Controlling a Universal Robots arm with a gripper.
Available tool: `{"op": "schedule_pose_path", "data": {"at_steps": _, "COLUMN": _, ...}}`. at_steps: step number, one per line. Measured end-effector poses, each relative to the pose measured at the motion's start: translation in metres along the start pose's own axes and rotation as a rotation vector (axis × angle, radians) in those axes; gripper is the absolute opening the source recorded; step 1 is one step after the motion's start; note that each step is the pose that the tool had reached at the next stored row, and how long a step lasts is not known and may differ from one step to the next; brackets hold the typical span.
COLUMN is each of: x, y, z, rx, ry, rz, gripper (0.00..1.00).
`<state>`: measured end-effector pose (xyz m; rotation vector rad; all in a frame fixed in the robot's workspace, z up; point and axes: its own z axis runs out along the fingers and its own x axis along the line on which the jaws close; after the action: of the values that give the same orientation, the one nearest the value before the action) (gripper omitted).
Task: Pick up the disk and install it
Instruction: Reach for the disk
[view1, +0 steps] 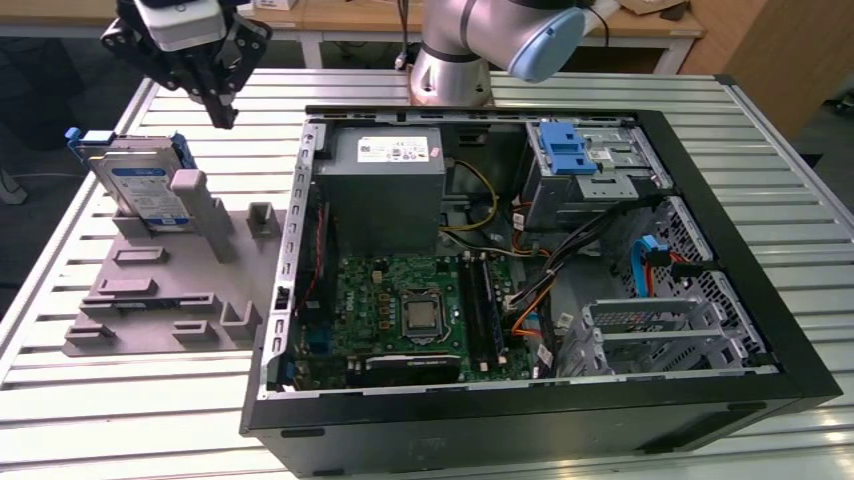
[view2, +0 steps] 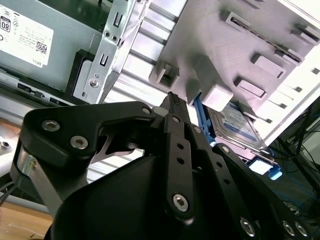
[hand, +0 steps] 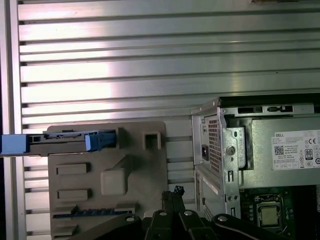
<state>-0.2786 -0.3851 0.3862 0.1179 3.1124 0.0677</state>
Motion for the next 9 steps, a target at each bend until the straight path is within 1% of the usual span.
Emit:
{"op": "schedule_pose_path", "data": {"at_steps": 6, "x": 0.0028, "y": 0.0, "z": 0.0001, "rx": 0.0001, "ry": 0.0001, "rz": 0.0, "gripper": 0.11}}
{"op": "schedule_pose_path", "data": {"at_steps": 9, "x": 0.0053, "y": 0.0018, "z": 0.0002, "rx": 0.0001, "ry": 0.0001, "rz": 0.0, "gripper": 0.11}}
